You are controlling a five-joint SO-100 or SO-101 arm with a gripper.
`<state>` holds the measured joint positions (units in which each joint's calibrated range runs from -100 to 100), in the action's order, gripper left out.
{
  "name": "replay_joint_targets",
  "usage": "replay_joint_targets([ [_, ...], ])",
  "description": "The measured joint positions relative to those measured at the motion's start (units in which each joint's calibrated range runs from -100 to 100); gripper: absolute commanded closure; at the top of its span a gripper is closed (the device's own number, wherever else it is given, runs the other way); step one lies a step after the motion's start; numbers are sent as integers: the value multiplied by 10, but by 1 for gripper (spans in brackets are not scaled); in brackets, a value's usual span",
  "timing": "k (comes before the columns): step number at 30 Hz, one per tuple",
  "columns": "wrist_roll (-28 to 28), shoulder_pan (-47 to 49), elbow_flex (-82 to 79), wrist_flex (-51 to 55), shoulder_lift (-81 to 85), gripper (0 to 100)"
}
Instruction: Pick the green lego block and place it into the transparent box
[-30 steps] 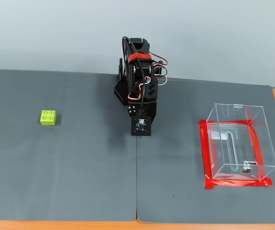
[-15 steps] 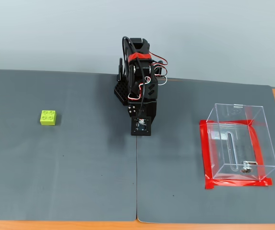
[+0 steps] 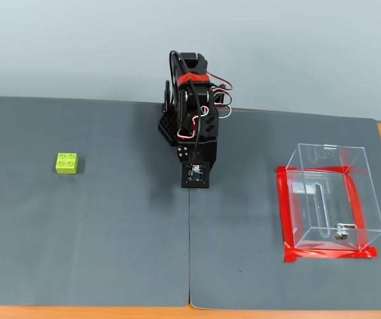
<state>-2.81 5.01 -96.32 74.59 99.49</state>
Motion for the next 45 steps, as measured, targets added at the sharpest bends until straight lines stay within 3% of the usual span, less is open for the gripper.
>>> replay_joint_targets([
  [24,0,1,0,0,0,98],
  [34,0,53,1,0,0,98],
  [45,0,44,225,-4,-206,98],
])
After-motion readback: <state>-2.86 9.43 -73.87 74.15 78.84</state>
